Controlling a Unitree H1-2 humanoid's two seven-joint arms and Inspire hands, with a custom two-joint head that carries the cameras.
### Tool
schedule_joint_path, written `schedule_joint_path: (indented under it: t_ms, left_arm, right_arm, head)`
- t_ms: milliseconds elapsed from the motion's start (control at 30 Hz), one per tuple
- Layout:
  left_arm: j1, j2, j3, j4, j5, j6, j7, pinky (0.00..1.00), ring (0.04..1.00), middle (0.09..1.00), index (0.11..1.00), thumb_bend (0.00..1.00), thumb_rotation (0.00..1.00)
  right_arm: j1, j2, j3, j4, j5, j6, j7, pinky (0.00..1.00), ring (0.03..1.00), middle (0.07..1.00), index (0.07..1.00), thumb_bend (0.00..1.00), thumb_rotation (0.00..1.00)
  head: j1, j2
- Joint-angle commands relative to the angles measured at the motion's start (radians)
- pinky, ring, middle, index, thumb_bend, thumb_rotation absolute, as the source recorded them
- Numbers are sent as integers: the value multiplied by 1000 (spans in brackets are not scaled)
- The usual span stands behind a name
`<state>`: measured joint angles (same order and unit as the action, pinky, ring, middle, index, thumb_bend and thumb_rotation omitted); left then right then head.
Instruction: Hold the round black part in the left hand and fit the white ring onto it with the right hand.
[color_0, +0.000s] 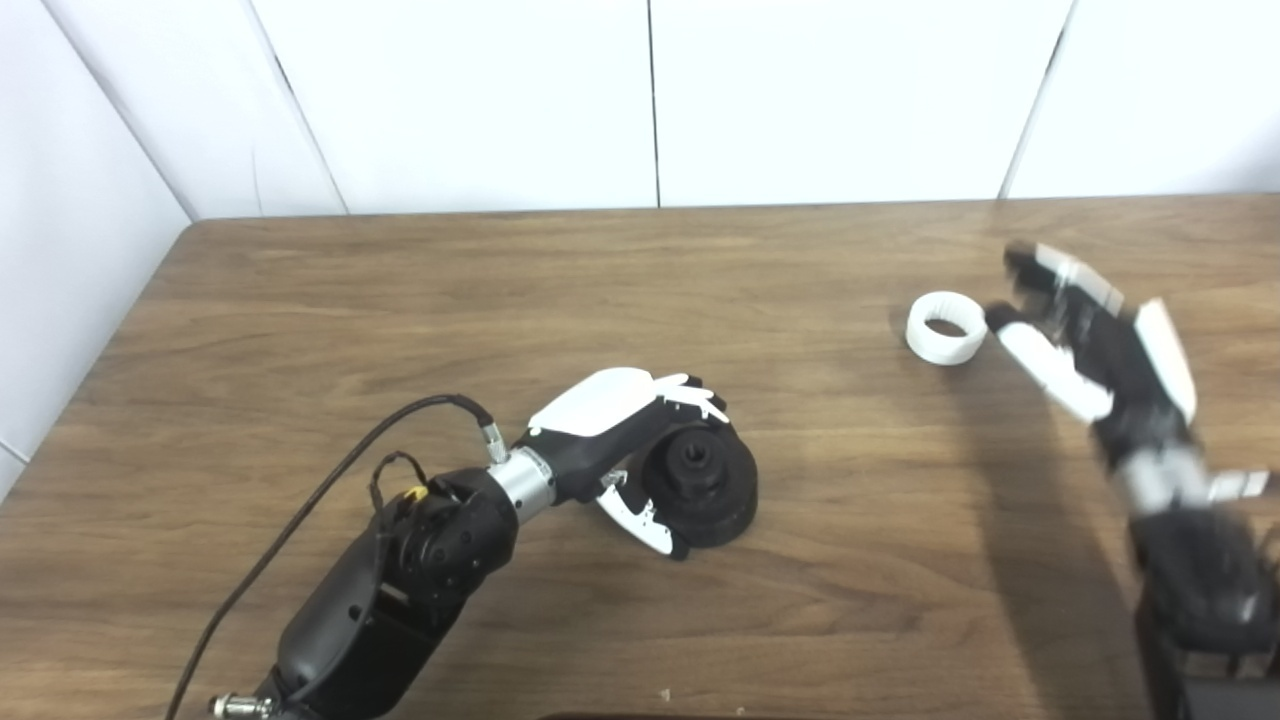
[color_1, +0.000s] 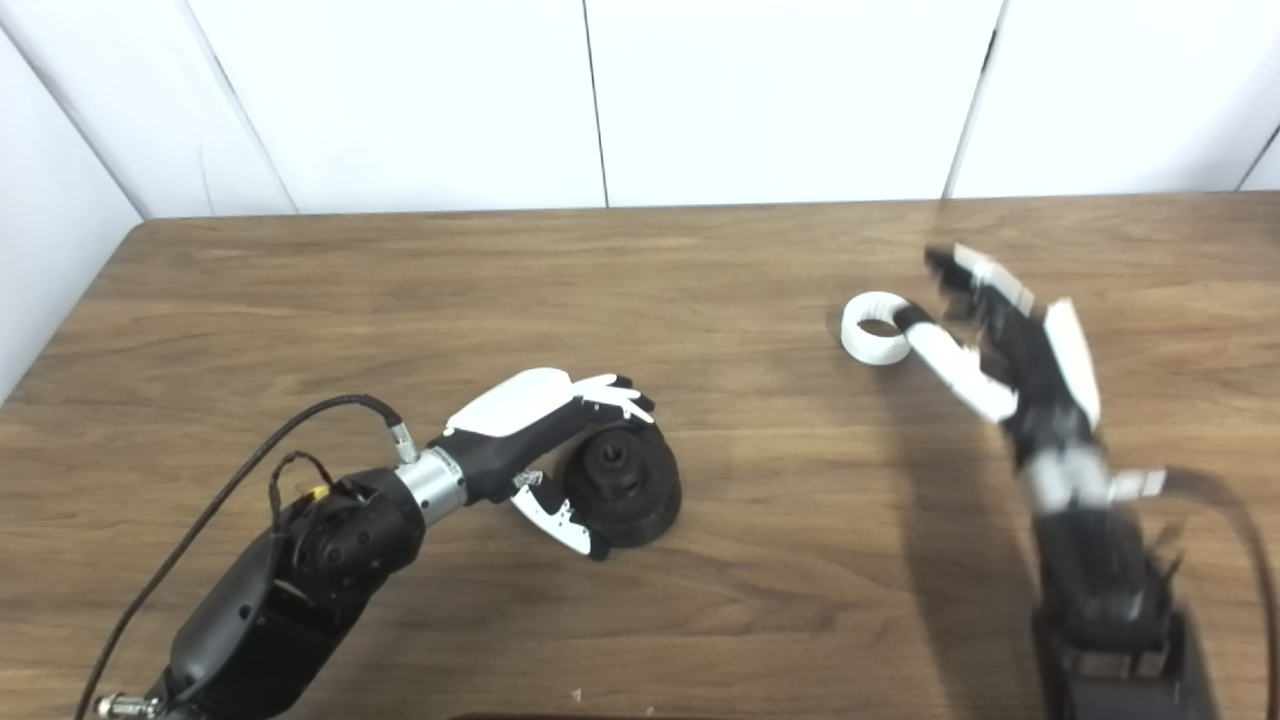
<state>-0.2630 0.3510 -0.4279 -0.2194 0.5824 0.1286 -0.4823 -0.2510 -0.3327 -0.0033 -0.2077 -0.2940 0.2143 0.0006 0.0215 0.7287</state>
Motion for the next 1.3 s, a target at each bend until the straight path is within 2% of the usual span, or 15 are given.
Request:
schedule_joint_path:
  t_ms: [0,167,267,500,633,833,1000,1267]
  left_arm:
    - [-13,5,6,9,10,-14,9,879,978,898,496,522,77]
    - [-13,-3,3,23,23,-22,17,876,977,898,496,522,78]
    - [-10,-4,4,27,23,-37,26,869,976,897,497,521,79]
    - [-6,-5,6,39,19,-55,40,864,970,890,496,522,78]
    - [-6,-8,8,40,12,-56,39,863,972,893,496,522,79]
    - [-6,-13,11,44,18,-54,41,865,973,895,496,522,78]
    - [-5,-16,13,50,16,-61,45,867,973,896,496,522,79]
    - [-6,-18,17,42,14,-52,40,865,973,897,496,522,78]
  right_arm:
    - [-86,-39,29,26,-89,-35,6,857,883,850,722,840,322]
    - [-185,-86,80,148,-152,-24,36,895,919,841,685,891,279]
    - [-226,-111,115,230,-178,-23,75,956,960,877,692,913,263]
    - [-277,-132,171,371,-233,-23,114,1000,1000,939,705,994,245]
    - [-298,-142,187,438,-240,-29,129,1000,1000,967,715,1000,277]
    - [-312,-162,201,494,-252,-39,129,1000,1000,973,712,1000,298]
    - [-310,-171,200,496,-251,-32,134,1000,1000,978,718,1000,320]
    - [-304,-171,206,503,-253,-34,143,1000,1000,973,705,984,296]
  head:
    - [-1,-1]
    - [-11,-7]
    - [-22,-10]
    - [-24,-13]
    - [-27,-16]
    - [-28,-24]
    - [-27,-25]
    - [-23,-23]
